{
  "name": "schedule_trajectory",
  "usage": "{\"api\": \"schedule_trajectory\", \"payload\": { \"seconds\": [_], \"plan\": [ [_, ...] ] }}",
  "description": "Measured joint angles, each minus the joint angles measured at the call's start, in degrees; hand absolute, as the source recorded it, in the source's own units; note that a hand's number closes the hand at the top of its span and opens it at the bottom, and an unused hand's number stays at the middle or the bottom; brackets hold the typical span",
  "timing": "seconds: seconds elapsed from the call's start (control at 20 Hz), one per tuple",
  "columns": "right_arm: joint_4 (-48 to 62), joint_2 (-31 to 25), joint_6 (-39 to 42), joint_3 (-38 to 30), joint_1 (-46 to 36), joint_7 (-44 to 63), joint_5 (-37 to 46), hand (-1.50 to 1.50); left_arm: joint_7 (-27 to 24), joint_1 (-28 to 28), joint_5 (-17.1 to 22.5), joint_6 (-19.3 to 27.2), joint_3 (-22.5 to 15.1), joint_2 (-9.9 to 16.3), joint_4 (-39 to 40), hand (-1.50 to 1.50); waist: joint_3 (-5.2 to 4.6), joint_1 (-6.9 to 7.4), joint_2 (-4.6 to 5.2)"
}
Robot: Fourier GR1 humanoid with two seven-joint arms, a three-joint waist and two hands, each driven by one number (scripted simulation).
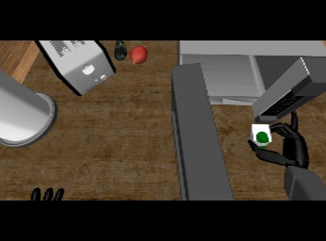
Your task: Pick up the milk, place it into the microwave and close the microwave
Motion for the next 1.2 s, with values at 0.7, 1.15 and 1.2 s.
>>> {"api": "schedule_trajectory", "payload": {
  "seconds": [0.7, 1.15, 1.2],
  "plan": [
    [-2.41, 6.20, -2.90, -0.52, -1.69, -1.29, -1.53, 1.50, 0.48, 0.14, 1.34, -0.40, 0.73, 0.99, -0.61, -1.50, -0.10, -0.72, -0.25],
    [-12.02, 7.77, -1.42, 3.54, 3.31, 0.80, -1.17, 1.50, -0.58, 1.70, 0.70, -0.17, -0.55, 1.07, -0.15, -1.50, 0.03, -2.07, -0.85],
    [-13.61, 7.73, -1.18, 4.17, 4.44, 1.32, -1.06, 1.50, -0.64, 2.54, 0.31, -0.05, -1.51, 1.05, -0.82, -1.50, 0.04, -2.16, -0.90]
  ]
}}
